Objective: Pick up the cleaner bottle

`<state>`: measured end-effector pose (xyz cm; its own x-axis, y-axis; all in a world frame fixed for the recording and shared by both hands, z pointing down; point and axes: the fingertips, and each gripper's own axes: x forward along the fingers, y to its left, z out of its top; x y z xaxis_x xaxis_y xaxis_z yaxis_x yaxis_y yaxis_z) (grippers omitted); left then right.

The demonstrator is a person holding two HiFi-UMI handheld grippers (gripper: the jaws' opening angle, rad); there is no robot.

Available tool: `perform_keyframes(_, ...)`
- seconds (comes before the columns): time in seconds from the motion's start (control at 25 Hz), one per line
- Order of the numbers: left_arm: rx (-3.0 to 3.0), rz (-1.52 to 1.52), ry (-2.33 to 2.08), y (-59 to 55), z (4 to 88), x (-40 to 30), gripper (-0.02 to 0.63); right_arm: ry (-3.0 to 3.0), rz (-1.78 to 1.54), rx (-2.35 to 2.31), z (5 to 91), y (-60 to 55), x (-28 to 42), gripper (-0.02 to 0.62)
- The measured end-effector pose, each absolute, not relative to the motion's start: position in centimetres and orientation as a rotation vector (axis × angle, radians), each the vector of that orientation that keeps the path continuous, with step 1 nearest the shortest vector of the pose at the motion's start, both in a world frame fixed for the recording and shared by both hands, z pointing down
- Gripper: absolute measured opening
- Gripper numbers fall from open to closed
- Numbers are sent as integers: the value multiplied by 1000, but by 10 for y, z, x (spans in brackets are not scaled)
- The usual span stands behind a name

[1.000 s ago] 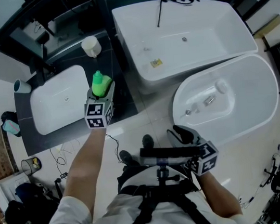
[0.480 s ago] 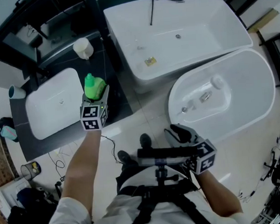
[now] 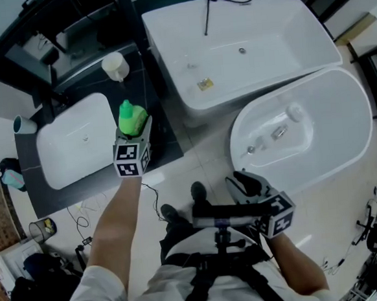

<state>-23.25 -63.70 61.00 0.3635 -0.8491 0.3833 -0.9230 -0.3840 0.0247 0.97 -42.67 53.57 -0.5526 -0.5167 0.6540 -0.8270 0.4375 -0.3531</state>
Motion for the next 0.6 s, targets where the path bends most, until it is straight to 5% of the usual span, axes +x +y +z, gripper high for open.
perform_keyframes(0.6, 2392, 451, -1609, -640, 608, -234, 186, -2223, 912, 1122, 538, -426, 9, 126)
